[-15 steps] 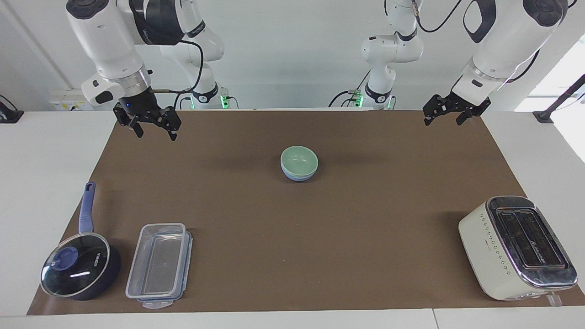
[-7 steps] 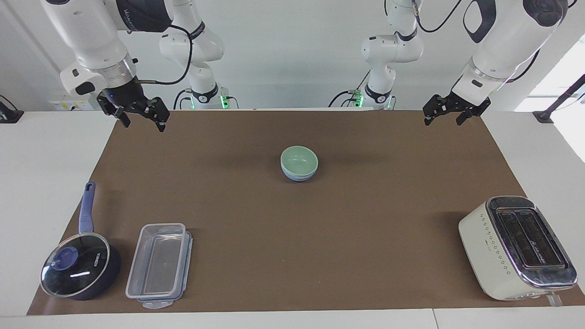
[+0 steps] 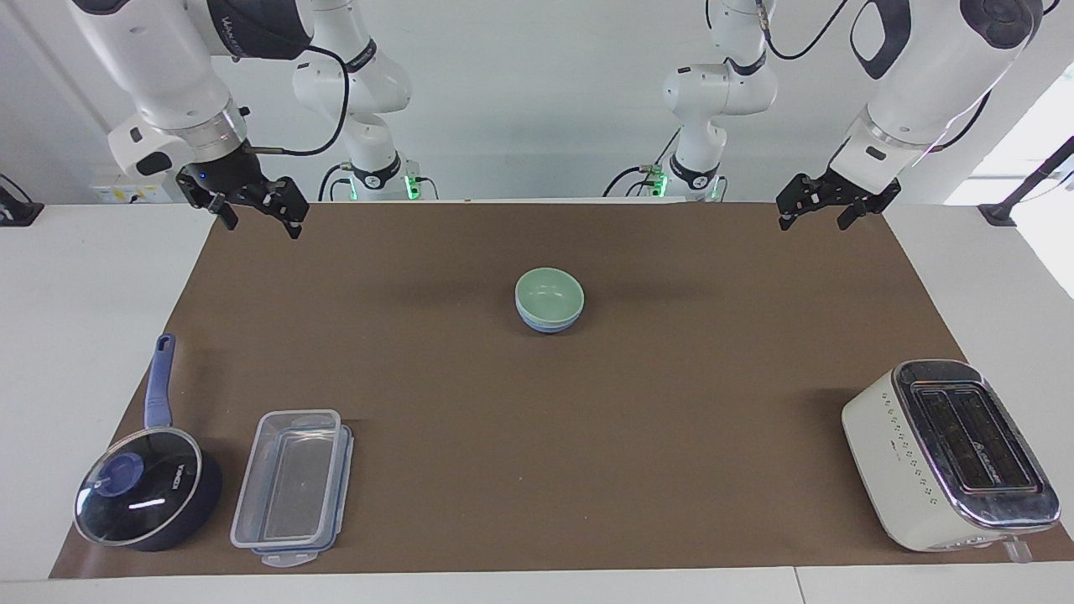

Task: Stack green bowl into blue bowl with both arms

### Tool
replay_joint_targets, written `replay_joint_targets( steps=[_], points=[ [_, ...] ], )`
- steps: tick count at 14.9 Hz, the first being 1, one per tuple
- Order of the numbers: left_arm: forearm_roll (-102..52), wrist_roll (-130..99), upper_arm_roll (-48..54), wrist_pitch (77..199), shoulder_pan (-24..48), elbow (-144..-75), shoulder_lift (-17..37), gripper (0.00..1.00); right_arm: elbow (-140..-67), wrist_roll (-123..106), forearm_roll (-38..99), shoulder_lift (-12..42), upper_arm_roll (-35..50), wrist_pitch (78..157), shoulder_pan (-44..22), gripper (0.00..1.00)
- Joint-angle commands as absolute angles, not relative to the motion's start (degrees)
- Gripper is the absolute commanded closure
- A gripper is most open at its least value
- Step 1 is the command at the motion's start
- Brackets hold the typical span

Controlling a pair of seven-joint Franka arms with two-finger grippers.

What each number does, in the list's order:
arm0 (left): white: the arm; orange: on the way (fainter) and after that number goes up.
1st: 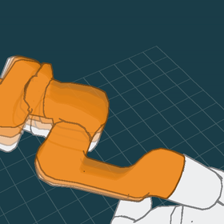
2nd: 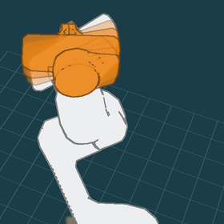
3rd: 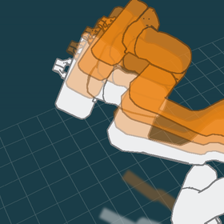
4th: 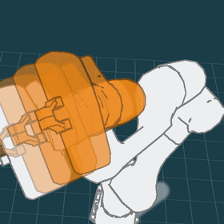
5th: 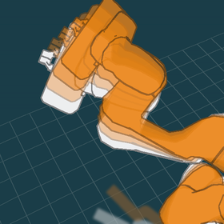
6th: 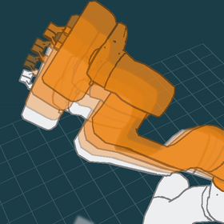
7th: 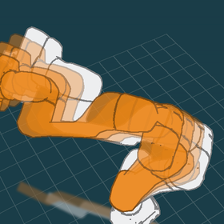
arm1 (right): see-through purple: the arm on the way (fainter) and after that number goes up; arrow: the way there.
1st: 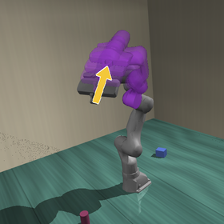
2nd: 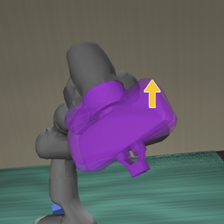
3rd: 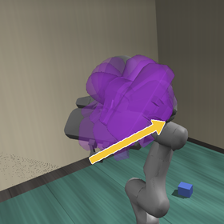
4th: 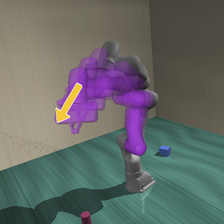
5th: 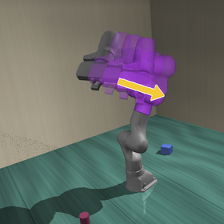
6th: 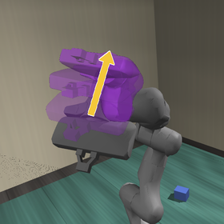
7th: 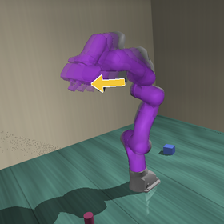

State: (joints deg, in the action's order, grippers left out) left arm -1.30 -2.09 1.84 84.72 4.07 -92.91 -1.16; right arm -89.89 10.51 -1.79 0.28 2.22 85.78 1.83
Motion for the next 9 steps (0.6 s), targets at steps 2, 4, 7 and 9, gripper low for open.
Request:
replay_joint_targets(
  steps=[2,4,7,9],
  points=[
    [-0.62,-2.46,1.76,84.11,4.04,-92.64,-1.67,0.0,-90.79,9.58,-1.23,-0.88,2.64,86.39,2.9,0.0],
    [-0.62,-2.55,1.76,84.11,4.04,-92.64,-1.67,0.0,-90.53,9.4,-1.14,-0.7,2.64,86.4,2.9,0.0],
    [-0.62,-2.46,1.76,84.11,4.04,-92.64,-1.67,0.0,-90.44,9.23,-0.71,-0.62,2.64,86.48,2.9,0.0],
    [-0.62,-2.55,1.76,84.11,4.04,-92.72,-1.67,0.0,-90.44,9.23,0.35,-0.7,2.55,86.31,2.9,0.0]
  ],
)
